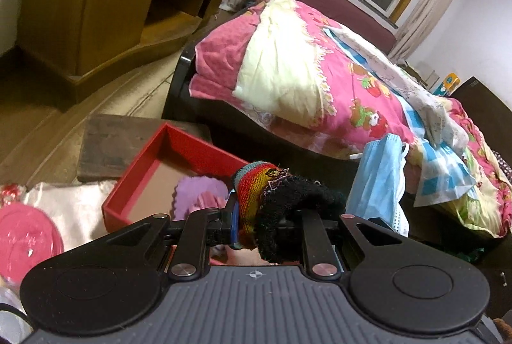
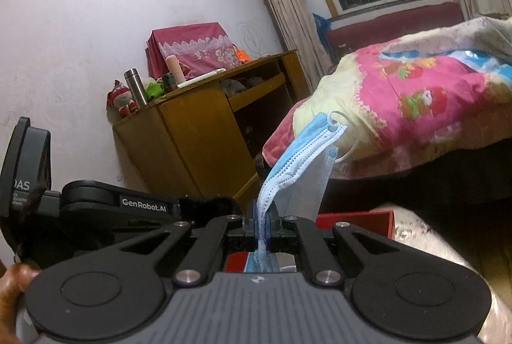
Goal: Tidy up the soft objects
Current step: 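Carry the striped hat and blue mask over the red box and open both tools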
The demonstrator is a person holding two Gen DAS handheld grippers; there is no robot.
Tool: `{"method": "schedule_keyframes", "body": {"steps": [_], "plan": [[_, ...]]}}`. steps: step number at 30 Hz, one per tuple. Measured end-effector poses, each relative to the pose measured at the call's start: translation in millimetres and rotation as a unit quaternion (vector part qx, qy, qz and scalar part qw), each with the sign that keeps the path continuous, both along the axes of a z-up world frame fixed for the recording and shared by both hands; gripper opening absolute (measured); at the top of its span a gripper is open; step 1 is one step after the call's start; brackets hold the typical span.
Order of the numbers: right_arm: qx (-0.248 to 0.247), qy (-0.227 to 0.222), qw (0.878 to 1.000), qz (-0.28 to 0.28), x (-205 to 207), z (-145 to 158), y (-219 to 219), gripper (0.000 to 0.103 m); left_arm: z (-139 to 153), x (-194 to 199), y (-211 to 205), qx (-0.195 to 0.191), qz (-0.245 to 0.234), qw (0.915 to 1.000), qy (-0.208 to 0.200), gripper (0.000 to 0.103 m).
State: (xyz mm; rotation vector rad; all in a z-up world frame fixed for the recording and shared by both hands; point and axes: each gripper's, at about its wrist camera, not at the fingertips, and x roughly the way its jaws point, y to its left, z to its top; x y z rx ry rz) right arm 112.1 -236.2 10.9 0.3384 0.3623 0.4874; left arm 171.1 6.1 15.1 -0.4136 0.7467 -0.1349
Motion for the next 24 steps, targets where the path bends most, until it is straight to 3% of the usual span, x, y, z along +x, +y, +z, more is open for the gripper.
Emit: {"method": "schedule_keyframes", "body": {"steps": [6, 10, 13, 20, 24], "plan": [[-0.029, 0.003, 1.0, -0.002, 33.1, -10.1, 8.3, 0.0, -15.2, 32.0, -3.8, 0.018, 0.007, 0.9997, 0.012, 0.016], [-0.044, 0.028, 0.999, -0.001, 66.8, -29.9, 12.0, 0.0, -31.1, 55.4, -4.8, 0.03, 0.012, 0.9991, 0.028, 0.017], [-0.06, 0.057, 0.997, 0.008, 91.4, -48.1, 16.9, 0.0, -45.5, 71.1, -5.1, 0.041, 0.007, 0.9981, 0.045, 0.025], [-0.08, 0.093, 0.992, 0.013, 115.8, -75.9, 22.1, 0.0, -62.0, 79.2, -4.5, 0.052, 0.005, 0.9965, 0.064, 0.056], [-0.082, 0.094, 0.992, 0.008, 110.9, -70.3, 20.8, 0.014, -51.3, 68.5, -0.5, 0.044, 0.014, 0.9974, 0.055, 0.068]]}}
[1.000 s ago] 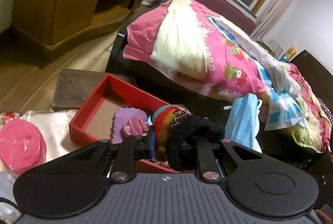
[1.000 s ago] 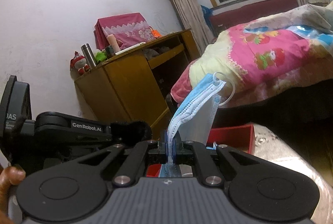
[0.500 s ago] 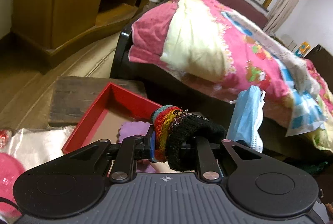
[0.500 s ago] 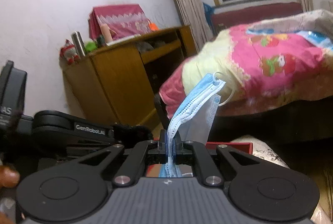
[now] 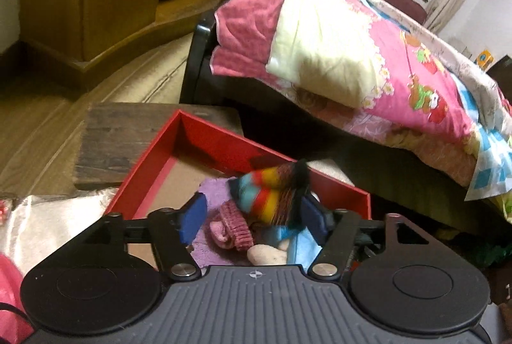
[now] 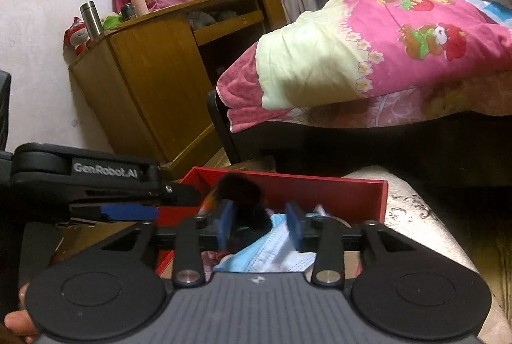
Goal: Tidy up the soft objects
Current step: 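Carry the striped hat and blue mask over the red box and open both tools, then withdraw both tools from the red box back over the table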
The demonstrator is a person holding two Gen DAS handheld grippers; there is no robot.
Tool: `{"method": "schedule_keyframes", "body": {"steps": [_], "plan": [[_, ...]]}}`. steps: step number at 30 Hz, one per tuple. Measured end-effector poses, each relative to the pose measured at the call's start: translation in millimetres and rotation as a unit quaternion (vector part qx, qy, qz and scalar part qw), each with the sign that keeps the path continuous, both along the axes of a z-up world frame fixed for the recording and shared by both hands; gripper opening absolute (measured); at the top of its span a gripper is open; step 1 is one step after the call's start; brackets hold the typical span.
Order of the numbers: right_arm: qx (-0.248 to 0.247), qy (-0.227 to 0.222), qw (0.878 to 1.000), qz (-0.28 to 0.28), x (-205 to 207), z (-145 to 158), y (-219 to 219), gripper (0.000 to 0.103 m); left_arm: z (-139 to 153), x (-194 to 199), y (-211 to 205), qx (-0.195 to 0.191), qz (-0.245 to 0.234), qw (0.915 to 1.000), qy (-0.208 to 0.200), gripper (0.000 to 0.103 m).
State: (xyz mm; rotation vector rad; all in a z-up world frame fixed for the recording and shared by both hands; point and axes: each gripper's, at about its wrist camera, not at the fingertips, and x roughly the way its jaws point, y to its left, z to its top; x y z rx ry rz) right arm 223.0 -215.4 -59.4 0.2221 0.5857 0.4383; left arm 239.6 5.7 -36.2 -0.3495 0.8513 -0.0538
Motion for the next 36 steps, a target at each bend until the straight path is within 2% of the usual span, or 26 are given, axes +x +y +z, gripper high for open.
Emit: {"method": "schedule_keyframes", "body": {"steps": [3, 5, 6, 9, 17, 22, 28, 36], "plan": [[0.007, -0.006, 1.0, -0.007, -12.1, 10.6, -4.0, 0.023, 10.0, -9.9, 2.8, -0.011, 0.0, 0.9999, -0.006, 0.073], [0.008, -0.011, 1.0, -0.007, -20.2, 18.1, -4.9, 0.033, 16.1, -20.7, 4.9, -0.022, -0.001, 0.9997, -0.01, 0.073], [0.005, -0.014, 1.0, -0.006, -24.7, 21.2, -4.4, 0.034, 18.8, -26.0, 5.8, -0.029, -0.001, 0.9995, -0.012, 0.074], [0.0, -0.015, 1.0, -0.001, -39.0, 27.5, -3.4, 0.035, 25.9, -43.3, 6.3, -0.046, -0.008, 0.9988, -0.014, 0.074], [0.015, 0.011, 1.0, -0.002, -69.1, 27.6, -17.6, 0.038, 33.5, -88.6, 0.0, -0.053, -0.031, 0.9979, -0.02, 0.076], [0.016, 0.021, 1.0, -0.011, -83.1, 24.5, -27.4, 0.039, 29.4, -107.2, -2.2, -0.059, -0.044, 0.9972, -0.013, 0.077], [0.048, 0.049, 0.998, -0.014, -101.1, 18.4, -38.0, 0.039, 25.8, -127.7, -5.7, -0.062, -0.062, 0.9961, -0.01, 0.077], [0.052, 0.062, 0.997, -0.019, -129.6, 11.4, -42.2, 0.04, 14.4, -156.1, -6.0, -0.062, -0.079, 0.9949, 0.008, 0.077]]}}
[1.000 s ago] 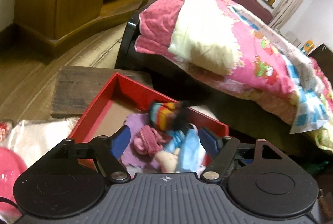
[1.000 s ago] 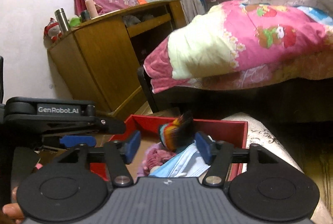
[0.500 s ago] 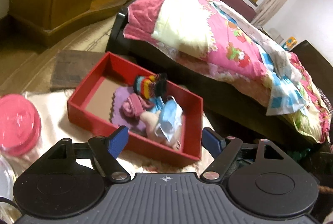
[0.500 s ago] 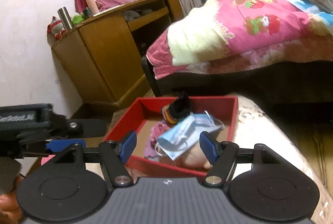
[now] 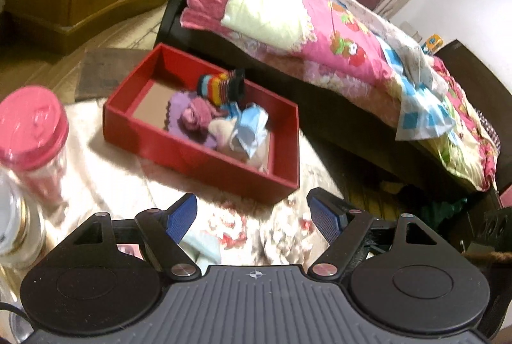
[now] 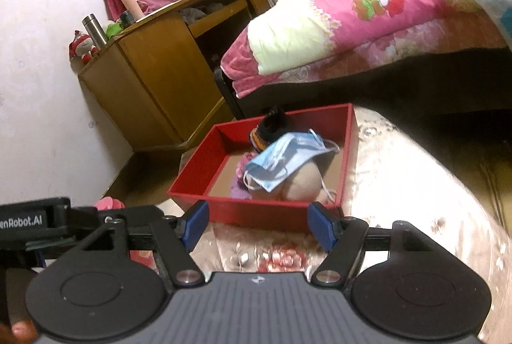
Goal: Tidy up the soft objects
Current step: 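Withdraw both tools from the red box back over the table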
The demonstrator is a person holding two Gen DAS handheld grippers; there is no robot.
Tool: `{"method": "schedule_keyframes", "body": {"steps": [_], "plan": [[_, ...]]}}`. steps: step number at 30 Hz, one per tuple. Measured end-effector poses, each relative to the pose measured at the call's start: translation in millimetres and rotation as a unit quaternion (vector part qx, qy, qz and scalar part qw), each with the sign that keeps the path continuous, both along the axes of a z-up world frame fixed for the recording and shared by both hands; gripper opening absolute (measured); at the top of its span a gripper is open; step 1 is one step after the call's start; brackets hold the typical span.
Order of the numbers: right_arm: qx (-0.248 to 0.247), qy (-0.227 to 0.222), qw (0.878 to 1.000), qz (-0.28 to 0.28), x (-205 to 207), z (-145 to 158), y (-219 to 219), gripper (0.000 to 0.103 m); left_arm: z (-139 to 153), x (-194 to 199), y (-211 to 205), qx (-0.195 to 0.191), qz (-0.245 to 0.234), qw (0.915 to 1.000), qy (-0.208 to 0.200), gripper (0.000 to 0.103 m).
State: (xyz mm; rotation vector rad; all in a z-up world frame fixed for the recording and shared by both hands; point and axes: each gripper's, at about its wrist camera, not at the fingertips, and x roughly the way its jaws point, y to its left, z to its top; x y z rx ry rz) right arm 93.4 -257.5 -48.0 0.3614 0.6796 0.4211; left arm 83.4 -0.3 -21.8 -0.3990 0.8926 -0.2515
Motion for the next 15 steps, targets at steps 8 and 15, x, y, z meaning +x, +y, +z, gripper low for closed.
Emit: {"method": "schedule_keyframes", "body": {"steps": [8, 15], "plan": [[-0.007, 0.03, 1.0, -0.001, -32.1, -19.3, -5.2, 0.041, -23.6, -21.2, 2.2, 0.009, -0.023, 0.9989, 0.04, 0.077], [-0.014, 0.046, 0.999, 0.0, -46.9, -28.3, -5.3, 0.041, -39.1, -28.4, 3.7, 0.012, -0.034, 0.9971, 0.067, 0.077]]}}
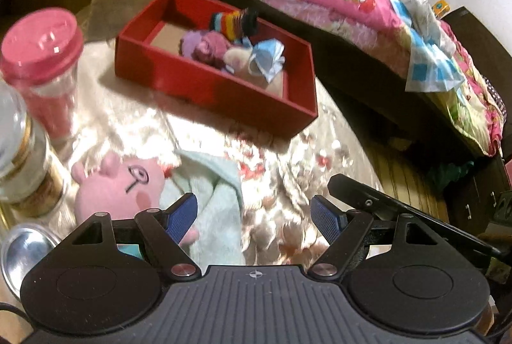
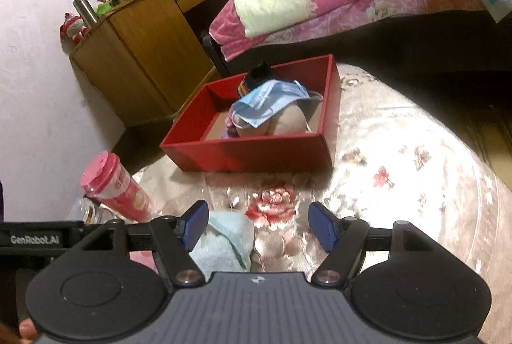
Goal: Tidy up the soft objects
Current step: 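Withdraw both tools from the red box back over the table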
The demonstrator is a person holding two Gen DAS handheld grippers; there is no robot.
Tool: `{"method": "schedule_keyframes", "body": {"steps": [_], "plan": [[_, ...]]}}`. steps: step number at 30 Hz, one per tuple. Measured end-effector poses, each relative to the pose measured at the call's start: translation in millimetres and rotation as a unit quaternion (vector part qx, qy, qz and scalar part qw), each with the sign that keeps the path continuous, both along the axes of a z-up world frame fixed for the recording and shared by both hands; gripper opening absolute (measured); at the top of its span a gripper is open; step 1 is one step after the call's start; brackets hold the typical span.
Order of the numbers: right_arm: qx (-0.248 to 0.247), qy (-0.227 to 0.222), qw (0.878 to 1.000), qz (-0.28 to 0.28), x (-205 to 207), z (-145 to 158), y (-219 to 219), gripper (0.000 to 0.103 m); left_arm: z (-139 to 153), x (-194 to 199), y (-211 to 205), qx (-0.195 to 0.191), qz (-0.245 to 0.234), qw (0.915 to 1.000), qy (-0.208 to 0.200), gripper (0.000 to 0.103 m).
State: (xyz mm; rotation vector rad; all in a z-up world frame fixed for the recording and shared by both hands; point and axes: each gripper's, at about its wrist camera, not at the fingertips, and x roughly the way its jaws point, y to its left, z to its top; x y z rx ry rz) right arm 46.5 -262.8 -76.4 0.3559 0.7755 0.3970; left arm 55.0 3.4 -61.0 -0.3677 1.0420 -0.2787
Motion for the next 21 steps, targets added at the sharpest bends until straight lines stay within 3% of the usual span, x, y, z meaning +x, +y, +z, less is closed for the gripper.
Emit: {"method": "schedule_keyframes", "body": {"steps": [4, 11, 17, 21], "plan": [[-0.005, 0.011, 1.0, -0.004, -7.2, -5.1, -5.0, 0.041, -2.2, 0.1, 0.1, -0.011, -0.004, 0.9999, 0.009, 0.076], [-0.01, 0.043, 0.999, -0.019, -21.2, -19.0, -21.3, 0.041, -10.6, -2.7, -8.4, 0.004, -0.015, 0.9997, 0.016, 0.077], [-0.008, 0.054, 0.998, -0.036, -25.8, -25.0, -33.2, 0.042, -24.4, 16.1, -28.6, 0.065, -0.023, 0.9975, 0.016, 0.077], [-0.001, 0.061, 0.997, -0.047, -23.1, -26.7, -42.6, 0.042, -37.5, 33.0, -42.0, 0.083, -0.027, 0.9957, 0.034, 0.077]]}}
